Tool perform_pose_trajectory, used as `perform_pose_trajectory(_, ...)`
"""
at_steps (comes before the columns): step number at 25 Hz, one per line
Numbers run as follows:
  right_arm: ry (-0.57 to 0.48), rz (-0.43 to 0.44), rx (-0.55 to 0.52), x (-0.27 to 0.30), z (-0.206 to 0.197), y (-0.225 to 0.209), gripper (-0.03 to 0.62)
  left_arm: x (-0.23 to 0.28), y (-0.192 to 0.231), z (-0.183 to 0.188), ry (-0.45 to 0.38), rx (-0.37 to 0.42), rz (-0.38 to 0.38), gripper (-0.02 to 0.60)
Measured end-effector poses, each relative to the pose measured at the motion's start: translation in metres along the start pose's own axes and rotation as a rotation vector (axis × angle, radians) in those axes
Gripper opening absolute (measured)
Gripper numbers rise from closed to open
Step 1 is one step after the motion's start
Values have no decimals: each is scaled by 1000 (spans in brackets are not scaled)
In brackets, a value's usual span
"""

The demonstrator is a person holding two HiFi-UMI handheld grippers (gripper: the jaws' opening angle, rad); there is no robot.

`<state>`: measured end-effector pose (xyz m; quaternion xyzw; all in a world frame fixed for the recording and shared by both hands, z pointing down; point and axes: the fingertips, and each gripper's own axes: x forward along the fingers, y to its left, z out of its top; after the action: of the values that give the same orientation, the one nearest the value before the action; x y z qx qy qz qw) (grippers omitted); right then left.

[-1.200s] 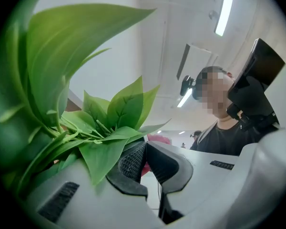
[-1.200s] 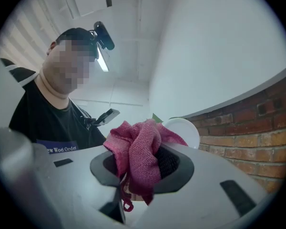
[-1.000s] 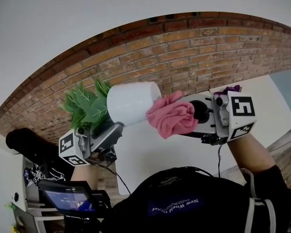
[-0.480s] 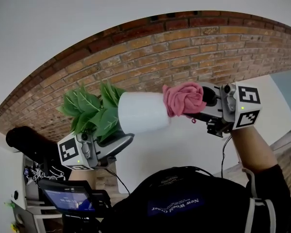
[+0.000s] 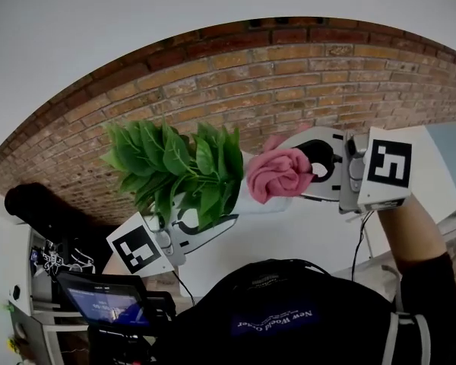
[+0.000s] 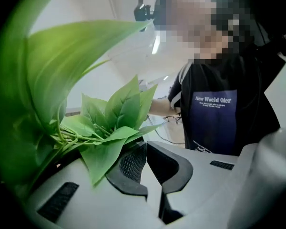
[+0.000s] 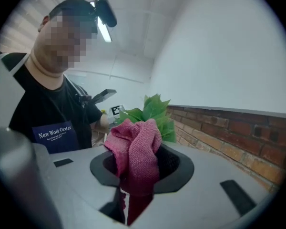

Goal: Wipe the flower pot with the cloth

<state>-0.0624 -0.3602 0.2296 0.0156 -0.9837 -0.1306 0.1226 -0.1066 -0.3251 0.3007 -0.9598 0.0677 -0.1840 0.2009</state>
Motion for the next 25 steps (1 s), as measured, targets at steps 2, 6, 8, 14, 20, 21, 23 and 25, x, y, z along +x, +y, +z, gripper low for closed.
perform_pose_trajectory(2,30,30,-21,9,4,7,109,2,-5,1,-1,33,-19,8)
perform_pose_trajectory(6,32,61,-10,14,7,2,110,-4,-9,5,-62,22,-30,9)
perform_pose_trajectory(8,28,78,7,13,6,-2,109,-9,-10,7,-101,5,-31,11)
perform_pose_trajectory(14,10,108,74,10,4,-12,109,-23,-14,10,-203,-33,-37,11)
perform_pose_trajectory(20,-74,194,211,4,6,-18,110,-35,-23,7,-284,-43,-52,12)
perform_pose_trajectory(21,-98,204,234,2,7,-19,109,-36,-24,7,-296,-44,-55,12)
perform_pose_trajectory(23,-155,220,278,-2,9,-22,109,-39,-26,10,-324,-50,-59,12)
perform_pose_trajectory(25,-213,228,317,-7,12,-25,109,-40,-24,21,-356,-65,-63,12)
